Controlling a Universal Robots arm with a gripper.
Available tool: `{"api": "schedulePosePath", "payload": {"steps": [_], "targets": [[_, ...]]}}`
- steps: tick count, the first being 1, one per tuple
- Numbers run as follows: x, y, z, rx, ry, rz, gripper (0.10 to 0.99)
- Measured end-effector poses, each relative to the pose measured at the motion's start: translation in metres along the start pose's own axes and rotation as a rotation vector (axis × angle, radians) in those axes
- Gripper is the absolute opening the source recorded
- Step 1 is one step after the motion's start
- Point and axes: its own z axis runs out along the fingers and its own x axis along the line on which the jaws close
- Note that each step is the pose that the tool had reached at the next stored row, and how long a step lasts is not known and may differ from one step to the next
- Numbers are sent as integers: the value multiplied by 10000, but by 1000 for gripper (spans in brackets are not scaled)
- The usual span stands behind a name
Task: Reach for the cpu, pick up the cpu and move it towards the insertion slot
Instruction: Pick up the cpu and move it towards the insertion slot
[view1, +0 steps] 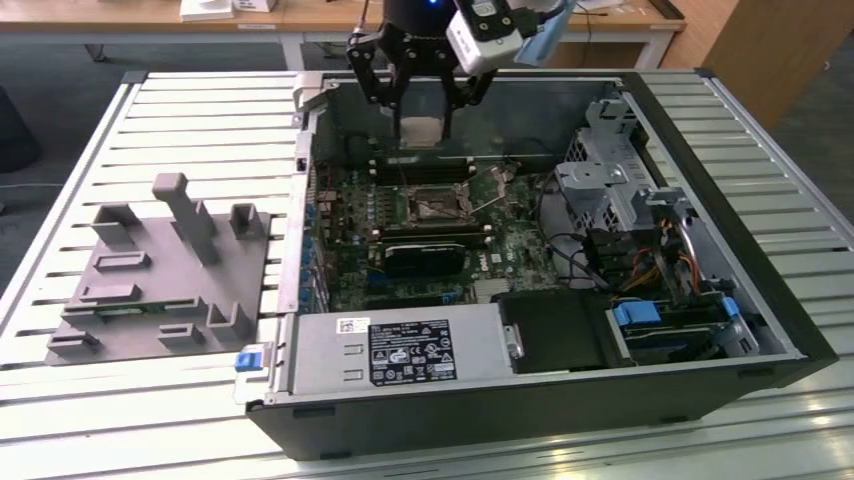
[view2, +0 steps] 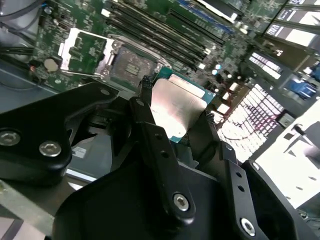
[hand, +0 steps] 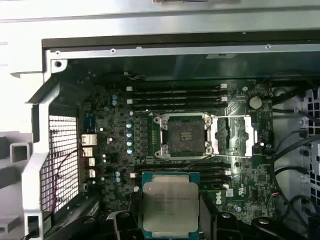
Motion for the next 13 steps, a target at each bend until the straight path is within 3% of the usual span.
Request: {"api": "schedulePosePath", "payload": {"steps": [13], "targets": [[-349, 47, 36, -2, -3, 135, 537]]}}
